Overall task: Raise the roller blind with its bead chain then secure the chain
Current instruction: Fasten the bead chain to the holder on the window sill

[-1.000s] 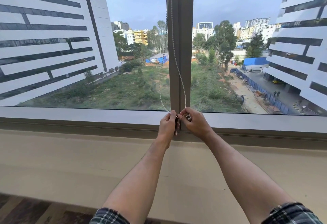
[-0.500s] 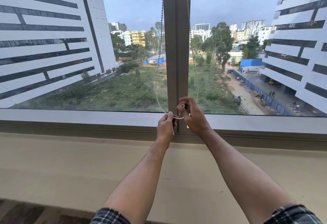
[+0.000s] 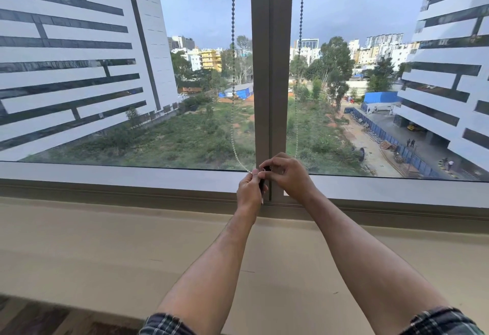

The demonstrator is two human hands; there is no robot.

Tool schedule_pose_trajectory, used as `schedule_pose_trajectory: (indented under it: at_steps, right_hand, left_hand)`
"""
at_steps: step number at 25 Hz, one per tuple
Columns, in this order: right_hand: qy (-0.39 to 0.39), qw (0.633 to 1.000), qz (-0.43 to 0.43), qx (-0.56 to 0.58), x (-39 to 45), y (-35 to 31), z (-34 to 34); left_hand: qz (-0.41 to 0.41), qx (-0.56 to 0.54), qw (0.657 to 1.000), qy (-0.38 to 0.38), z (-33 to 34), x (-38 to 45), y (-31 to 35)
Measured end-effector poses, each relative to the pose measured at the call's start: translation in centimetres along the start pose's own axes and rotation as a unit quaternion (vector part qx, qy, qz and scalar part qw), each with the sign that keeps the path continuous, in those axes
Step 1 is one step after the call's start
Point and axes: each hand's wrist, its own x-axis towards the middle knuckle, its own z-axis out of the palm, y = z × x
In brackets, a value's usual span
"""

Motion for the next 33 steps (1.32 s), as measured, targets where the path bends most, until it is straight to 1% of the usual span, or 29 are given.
schedule_pose_trajectory:
  at_steps: [7,10,14,18,23,27,33]
  right_hand:
    - [-0.090,0.989,0.055,0.100,0.9,0.2,-1.4]
    - [-0.120,0.984,0.071,0.114,1.0,0.1,-2.1]
    - [-0.096,0.987,0.081,0.099,1.3,-0.1,-2.3]
    - [-0.107,0.989,0.081,0.060,1.5,0.0,-2.8]
    - [-0.095,0.986,0.098,0.091,1.8,0.4,-3.2]
    - [-0.133,0.979,0.110,0.112,2.0,0.8,-3.4]
    - [-0.115,0.977,0.119,0.135,1.8,0.4,-3.6]
  left_hand:
    - [-0.001,0.005,1.000,-0.010,-0.2,0.1,0.3]
    - [0.004,0.012,1.000,-0.016,-0.2,0.1,0.3]
    - [0.012,0.004,0.999,-0.044,-0.2,0.2,0.0]
    - [0.015,0.006,0.995,-0.094,-0.6,0.2,0.3]
    - [0.007,0.026,0.987,-0.158,-1.2,0.7,0.2]
    - [0.011,0.012,0.987,-0.160,-1.7,1.3,-0.5]
    - [0.007,-0.030,0.985,-0.168,-1.7,1.3,-0.1]
